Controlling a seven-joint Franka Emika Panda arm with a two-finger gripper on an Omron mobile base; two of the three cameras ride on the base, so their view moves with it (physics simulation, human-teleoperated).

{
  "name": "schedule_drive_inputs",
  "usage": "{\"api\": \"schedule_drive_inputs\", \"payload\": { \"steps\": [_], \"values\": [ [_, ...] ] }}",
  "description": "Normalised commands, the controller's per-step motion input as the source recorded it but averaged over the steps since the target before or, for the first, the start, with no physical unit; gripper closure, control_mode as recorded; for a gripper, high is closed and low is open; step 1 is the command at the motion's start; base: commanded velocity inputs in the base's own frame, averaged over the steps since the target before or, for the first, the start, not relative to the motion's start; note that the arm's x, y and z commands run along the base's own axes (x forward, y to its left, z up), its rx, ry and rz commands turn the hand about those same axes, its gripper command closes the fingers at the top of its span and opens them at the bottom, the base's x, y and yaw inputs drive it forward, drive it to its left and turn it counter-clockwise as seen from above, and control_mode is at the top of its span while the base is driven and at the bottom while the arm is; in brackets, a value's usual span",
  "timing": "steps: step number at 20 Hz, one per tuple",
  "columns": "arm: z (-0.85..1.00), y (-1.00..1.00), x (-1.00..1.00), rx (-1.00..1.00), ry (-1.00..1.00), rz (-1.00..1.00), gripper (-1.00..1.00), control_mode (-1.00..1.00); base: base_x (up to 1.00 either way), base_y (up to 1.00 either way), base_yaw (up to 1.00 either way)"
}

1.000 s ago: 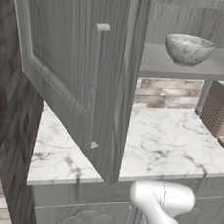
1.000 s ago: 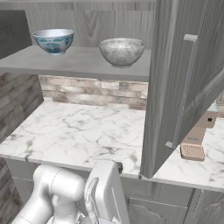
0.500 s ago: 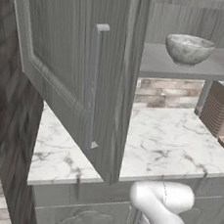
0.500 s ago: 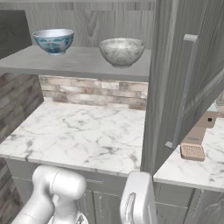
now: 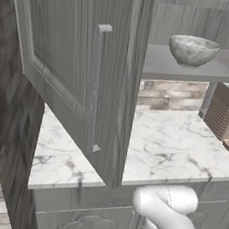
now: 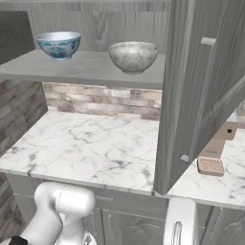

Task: Open the cabinet. Pick the bowls from the counter and place them in the cabinet. Then close the cabinet.

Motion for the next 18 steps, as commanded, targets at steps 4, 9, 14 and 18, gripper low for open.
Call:
{"api": "schedule_drive_inputs", "payload": {
  "steps": [4,9,14,18],
  "values": [
    [0.15,-0.27,0.00,0.00,0.12,0.00,-1.00,-1.00,0.00,0.00,0.00],
    [0.19,-0.06,0.17,0.00,0.10,0.01,-1.00,-1.00,0.00,0.00,0.00],
    [0.02,0.00,0.26,0.00,0.00,0.03,-1.00,-1.00,0.00,0.00,0.00],
    [0.00,0.09,0.26,0.00,0.00,0.02,-1.00,-1.00,0.00,0.00,0.00]
  ]
}}
